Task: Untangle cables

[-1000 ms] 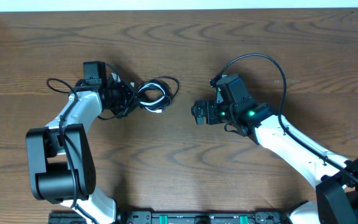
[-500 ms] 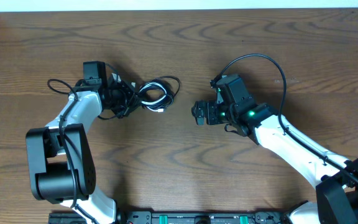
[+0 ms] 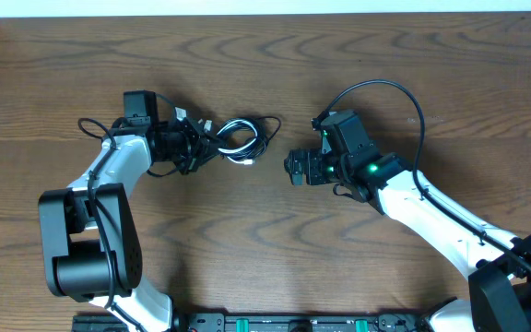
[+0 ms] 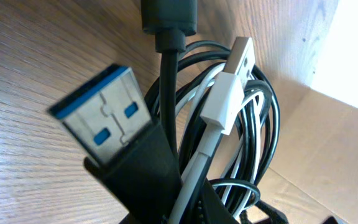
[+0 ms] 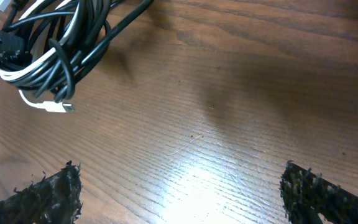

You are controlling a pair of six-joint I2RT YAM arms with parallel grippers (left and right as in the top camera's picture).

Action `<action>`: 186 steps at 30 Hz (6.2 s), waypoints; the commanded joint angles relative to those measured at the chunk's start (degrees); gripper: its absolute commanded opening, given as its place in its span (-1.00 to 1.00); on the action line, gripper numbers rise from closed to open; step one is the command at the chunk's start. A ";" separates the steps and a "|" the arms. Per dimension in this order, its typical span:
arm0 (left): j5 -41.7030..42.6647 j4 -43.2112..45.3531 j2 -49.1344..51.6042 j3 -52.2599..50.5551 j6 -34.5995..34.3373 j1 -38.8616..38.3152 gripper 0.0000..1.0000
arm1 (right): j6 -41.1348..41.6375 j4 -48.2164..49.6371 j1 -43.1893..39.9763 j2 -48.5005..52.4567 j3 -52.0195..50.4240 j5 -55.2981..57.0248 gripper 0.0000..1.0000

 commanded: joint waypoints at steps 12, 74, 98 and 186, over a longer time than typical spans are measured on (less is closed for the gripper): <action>17.22 0.07 0.13 0.20 -0.48 0.22 -0.84 | 2.86 12.52 -0.07 -0.81 0.44 -4.09 0.99; 20.22 0.07 0.13 0.20 -1.55 0.24 -0.85 | 16.79 22.97 6.80 5.27 0.44 -2.14 -0.86; -17.49 -0.42 0.13 0.20 5.14 0.24 -0.83 | 23.45 43.28 -3.58 3.21 0.44 -32.02 -0.98; -24.52 -1.22 0.13 0.20 4.92 -2.56 -0.83 | 6.62 40.28 4.09 10.86 0.44 -25.03 -0.98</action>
